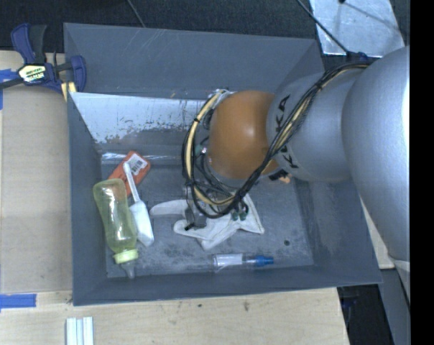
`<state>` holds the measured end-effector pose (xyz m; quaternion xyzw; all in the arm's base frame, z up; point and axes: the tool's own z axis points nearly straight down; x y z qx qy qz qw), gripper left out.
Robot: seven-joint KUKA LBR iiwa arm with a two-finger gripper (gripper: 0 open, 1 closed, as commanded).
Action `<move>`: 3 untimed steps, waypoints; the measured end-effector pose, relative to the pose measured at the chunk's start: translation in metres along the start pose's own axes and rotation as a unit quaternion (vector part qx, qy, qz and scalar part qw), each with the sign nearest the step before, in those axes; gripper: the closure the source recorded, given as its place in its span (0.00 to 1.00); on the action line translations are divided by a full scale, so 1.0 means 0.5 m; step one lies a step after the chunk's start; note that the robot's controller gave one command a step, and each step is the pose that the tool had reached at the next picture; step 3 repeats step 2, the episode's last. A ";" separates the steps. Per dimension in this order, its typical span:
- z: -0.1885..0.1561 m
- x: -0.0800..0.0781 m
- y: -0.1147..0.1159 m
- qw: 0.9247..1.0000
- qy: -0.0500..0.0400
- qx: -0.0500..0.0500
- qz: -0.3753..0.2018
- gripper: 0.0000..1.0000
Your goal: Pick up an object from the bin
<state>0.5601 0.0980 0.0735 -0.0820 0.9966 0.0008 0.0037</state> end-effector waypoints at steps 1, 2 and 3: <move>-0.092 0.029 -0.016 1.000 0.006 0.000 -0.014 1.00; -0.531 -0.015 -0.024 0.999 0.003 0.001 -0.037 1.00; -0.531 -0.015 -0.024 0.999 0.003 0.001 -0.037 1.00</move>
Offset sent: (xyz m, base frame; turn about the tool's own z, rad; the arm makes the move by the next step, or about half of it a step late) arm 0.0089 -0.0112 0.2805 -0.0792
